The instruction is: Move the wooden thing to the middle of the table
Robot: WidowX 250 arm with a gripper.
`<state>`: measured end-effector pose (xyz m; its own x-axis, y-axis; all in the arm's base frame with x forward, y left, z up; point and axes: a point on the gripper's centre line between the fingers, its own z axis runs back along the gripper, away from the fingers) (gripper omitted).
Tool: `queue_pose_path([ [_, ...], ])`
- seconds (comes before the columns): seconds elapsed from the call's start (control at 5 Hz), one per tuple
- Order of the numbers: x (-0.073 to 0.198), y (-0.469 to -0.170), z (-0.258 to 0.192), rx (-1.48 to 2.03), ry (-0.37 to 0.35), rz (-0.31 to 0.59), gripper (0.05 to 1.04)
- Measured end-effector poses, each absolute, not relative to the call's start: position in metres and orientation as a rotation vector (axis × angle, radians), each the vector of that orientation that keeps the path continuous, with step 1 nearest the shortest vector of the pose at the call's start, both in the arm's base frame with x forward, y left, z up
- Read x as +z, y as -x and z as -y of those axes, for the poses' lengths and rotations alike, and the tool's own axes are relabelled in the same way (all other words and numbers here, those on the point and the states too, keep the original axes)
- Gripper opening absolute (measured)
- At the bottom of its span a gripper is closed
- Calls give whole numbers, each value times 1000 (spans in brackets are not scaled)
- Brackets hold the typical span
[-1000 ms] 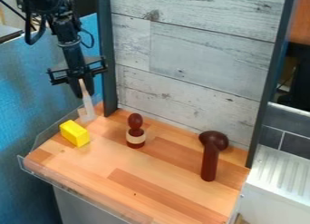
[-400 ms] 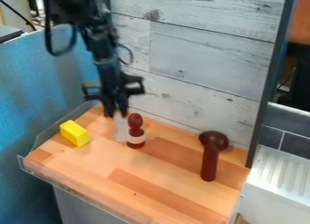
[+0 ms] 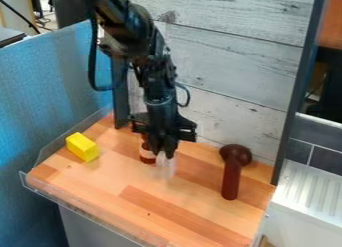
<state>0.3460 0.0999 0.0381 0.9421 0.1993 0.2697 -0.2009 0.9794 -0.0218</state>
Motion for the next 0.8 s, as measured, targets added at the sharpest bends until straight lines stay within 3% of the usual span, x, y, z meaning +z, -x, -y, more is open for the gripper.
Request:
queue_pose_path([
  [0.4, 11, -348, -88, 85, 27, 280, 200],
  [0.8, 6, -359, -95, 69, 43, 265, 200],
])
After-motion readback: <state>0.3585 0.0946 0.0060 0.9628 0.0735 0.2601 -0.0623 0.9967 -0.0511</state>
